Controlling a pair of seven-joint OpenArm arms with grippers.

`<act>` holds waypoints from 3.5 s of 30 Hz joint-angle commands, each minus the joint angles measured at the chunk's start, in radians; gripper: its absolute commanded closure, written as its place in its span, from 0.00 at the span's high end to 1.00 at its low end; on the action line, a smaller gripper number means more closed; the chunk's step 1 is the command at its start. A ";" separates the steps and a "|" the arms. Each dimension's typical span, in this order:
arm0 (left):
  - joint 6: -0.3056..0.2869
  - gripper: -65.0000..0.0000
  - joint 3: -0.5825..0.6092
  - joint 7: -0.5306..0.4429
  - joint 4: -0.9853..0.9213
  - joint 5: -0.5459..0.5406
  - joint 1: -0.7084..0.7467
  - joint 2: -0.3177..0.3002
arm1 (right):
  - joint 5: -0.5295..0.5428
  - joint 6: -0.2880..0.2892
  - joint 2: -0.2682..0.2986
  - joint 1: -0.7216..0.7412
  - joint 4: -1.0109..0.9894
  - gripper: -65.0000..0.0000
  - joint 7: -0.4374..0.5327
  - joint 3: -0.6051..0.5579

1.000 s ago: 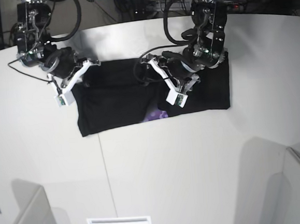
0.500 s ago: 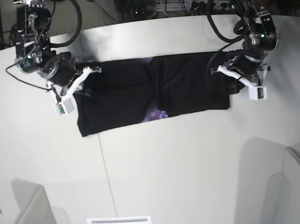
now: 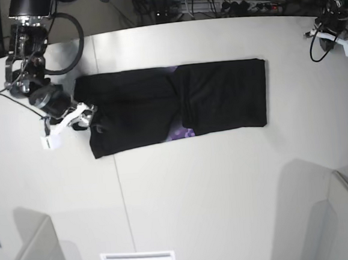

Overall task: Fold the T-shirt properly
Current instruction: 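Release the left gripper and raise it away from the shirt, then grasp the strip end with the right gripper and fold it toward the left gripper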

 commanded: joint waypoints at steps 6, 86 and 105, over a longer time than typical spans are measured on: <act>-0.036 0.00 -0.022 -0.025 -0.012 -0.021 0.007 -0.030 | 0.084 0.002 0.093 0.057 -0.181 0.88 0.020 0.041; -0.039 0.00 0.468 -0.025 0.093 0.175 -0.113 -0.030 | -0.306 -0.009 0.037 0.048 -0.032 0.00 0.077 -0.218; -0.036 0.00 0.643 -0.024 0.090 0.183 -0.157 -0.028 | -0.306 -0.009 -0.063 0.053 0.232 0.00 -0.098 -0.227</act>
